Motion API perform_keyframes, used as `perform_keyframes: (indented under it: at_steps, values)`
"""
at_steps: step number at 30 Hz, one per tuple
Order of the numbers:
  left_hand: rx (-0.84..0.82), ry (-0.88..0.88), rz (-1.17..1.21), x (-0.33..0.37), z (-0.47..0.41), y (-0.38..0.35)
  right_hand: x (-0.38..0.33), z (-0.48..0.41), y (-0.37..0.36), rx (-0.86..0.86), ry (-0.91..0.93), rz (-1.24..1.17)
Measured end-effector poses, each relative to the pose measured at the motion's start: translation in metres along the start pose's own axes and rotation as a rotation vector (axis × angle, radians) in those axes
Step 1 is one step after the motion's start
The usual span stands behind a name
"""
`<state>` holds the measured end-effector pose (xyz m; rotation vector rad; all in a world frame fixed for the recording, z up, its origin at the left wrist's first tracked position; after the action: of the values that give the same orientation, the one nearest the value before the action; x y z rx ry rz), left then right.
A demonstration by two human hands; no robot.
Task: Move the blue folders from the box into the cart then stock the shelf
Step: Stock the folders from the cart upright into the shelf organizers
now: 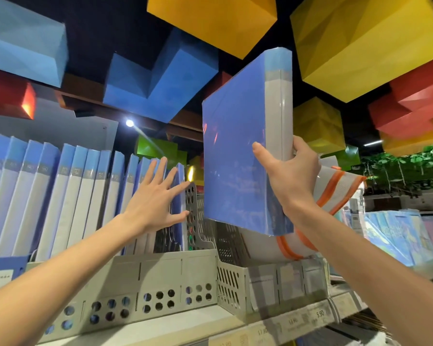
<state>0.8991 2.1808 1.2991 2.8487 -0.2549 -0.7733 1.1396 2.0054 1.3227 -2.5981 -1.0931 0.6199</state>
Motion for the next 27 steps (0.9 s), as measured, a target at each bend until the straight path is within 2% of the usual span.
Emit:
perform_keyframes:
  at_steps: [9, 15, 20, 27]
  values:
    - [-0.012, 0.028, 0.021, -0.004, 0.009, 0.0, -0.001, 0.011, -0.003, -0.01, -0.023, -0.023]
    - [-0.004, 0.031, 0.053, -0.005, 0.009, -0.002, 0.021, 0.032, -0.05, -0.086, -0.093, -0.062]
    - [0.072, 0.032, 0.084, -0.005, 0.014, -0.007, 0.034, 0.047, -0.095, -0.159, -0.107, 0.012]
    - [0.098, 0.048, 0.124, -0.004, 0.017, -0.009, 0.069, 0.064, -0.134, -0.265, -0.209, 0.031]
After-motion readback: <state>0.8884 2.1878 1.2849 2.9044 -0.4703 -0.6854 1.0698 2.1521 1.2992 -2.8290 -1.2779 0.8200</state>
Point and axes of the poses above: each hand's wrist, its own z-axis away from the middle knuckle, its own y-axis out of the back of the hand, x = y × z, the point moved 5 cm from there along -z, towards the middle knuckle, and after that the axes turned 2 degrees about x, right-handed, at the moved point
